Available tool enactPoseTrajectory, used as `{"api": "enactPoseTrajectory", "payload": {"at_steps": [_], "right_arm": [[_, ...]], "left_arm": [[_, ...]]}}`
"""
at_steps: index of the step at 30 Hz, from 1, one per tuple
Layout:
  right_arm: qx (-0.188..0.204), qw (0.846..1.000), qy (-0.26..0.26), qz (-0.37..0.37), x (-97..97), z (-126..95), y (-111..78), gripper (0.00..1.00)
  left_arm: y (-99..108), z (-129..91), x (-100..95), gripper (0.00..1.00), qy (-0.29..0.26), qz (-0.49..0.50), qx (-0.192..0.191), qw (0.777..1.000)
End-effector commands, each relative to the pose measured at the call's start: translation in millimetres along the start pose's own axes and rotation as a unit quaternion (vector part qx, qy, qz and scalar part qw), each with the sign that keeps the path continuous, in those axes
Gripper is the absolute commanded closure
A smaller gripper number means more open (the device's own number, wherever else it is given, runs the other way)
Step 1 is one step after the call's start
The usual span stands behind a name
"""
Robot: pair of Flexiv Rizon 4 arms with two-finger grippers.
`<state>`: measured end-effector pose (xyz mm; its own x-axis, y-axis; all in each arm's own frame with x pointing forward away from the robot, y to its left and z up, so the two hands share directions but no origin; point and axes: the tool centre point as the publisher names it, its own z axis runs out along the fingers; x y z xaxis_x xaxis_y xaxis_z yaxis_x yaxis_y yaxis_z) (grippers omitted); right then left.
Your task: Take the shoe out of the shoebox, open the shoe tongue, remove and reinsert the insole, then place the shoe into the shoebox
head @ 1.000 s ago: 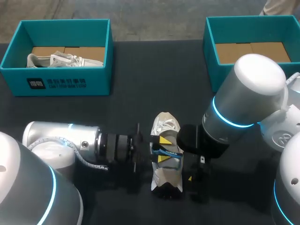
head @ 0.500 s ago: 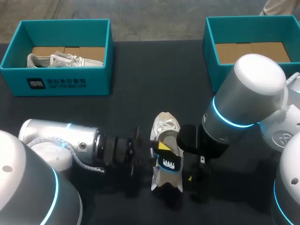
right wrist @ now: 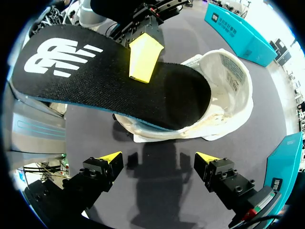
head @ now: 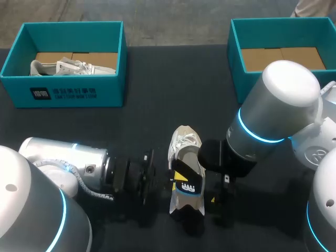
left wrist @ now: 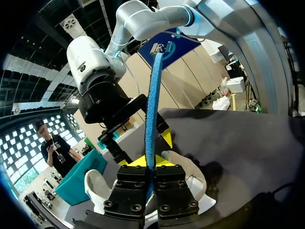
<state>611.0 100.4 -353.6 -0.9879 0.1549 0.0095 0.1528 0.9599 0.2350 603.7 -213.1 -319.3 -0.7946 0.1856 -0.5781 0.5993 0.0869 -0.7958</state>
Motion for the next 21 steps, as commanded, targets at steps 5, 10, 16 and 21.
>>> {"api": "enactPoseTrajectory", "payload": {"at_steps": [5,10,16,21], "right_arm": [[0.000,1.000,-0.001,0.000,1.3,1,-0.9,0.00],[0.000,1.000,-0.001,0.000,1.3,1,-0.9,0.00],[0.000,1.000,-0.001,0.000,1.3,1,-0.9,0.00],[0.000,1.000,-0.001,0.000,1.3,1,-0.9,0.00]], "left_arm": [[5,1,4.6,1.00,-0.006,0.004,0.003,1.000],[9,1,4.5,1.00,-0.010,0.008,-0.001,1.000],[16,0,-0.7,1.00,-0.022,0.011,-0.008,1.000],[22,3,-5.3,1.00,-0.025,0.015,-0.014,0.999]]}}
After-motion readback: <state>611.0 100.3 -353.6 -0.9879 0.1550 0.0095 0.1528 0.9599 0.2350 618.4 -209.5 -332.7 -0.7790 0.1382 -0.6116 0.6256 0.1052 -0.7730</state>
